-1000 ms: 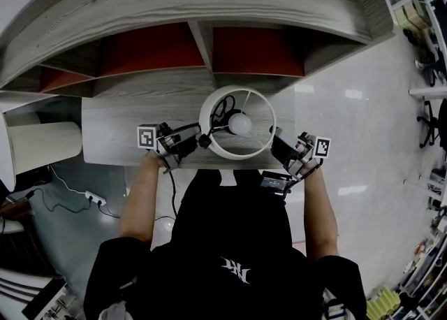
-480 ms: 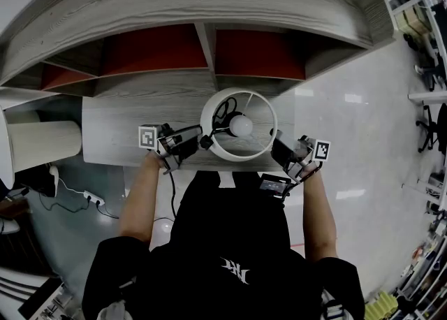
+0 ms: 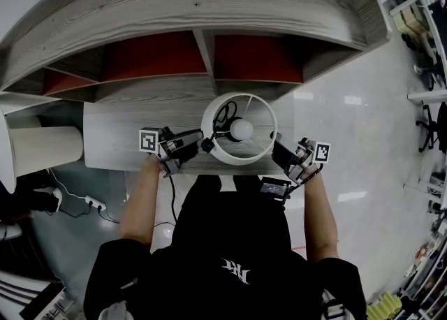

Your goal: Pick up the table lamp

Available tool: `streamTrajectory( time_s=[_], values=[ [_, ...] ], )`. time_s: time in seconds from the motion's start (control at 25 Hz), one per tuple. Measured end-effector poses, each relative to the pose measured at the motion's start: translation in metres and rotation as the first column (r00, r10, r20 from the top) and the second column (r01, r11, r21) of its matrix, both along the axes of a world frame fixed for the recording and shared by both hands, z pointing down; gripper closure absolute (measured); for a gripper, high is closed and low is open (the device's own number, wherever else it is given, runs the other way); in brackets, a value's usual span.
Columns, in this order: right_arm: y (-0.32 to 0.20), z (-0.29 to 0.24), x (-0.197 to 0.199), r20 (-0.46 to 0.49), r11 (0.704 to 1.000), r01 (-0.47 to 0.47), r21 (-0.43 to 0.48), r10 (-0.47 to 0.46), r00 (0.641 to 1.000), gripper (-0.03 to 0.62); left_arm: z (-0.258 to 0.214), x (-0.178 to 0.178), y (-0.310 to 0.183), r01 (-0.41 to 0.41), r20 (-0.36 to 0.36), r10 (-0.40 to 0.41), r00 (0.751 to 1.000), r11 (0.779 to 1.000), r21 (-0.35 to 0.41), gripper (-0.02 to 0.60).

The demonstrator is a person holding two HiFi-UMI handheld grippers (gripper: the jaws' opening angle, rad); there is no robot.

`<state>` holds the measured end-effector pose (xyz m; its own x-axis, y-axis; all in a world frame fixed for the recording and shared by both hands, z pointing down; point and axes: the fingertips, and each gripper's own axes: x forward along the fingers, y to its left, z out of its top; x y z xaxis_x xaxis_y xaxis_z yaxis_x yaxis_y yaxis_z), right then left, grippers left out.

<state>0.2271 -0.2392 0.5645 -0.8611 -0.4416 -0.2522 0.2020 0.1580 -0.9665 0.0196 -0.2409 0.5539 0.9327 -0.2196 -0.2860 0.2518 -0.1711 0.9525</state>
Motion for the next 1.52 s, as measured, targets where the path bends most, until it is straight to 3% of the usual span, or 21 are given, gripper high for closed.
streamTrajectory(
  time_s=[0.64, 1.24, 1.36, 1.52],
  values=[
    [-0.001, -0.029, 0.001, 0.002, 0.997, 0.011, 0.074, -0.011, 1.0, 0.5, -0.02, 0.003, 0.001, -0.018, 0.006, 0.017, 1.0, 0.998, 0.067, 0.489],
    [-0.007, -0.076, 0.014, -0.02, 0.977, -0.024, 0.21, 0.029, 0.999, 0.5, -0.088, 0.006, 0.0, 0.006, 0.002, -0.007, 1.0, 0.976, 0.217, 0.488],
    [-0.006, -0.106, 0.007, 0.01, 0.975, -0.034, 0.218, 0.033, 0.999, 0.5, -0.094, 0.005, 0.003, -0.002, -0.004, 0.003, 1.0, 0.977, 0.214, 0.486],
    [-0.004, -0.095, 0.019, 0.0, 0.97, -0.04, 0.239, 0.041, 0.999, 0.5, -0.104, 0.005, 0.004, 0.001, 0.014, -0.004, 1.0, 0.974, 0.228, 0.485]
  ],
)
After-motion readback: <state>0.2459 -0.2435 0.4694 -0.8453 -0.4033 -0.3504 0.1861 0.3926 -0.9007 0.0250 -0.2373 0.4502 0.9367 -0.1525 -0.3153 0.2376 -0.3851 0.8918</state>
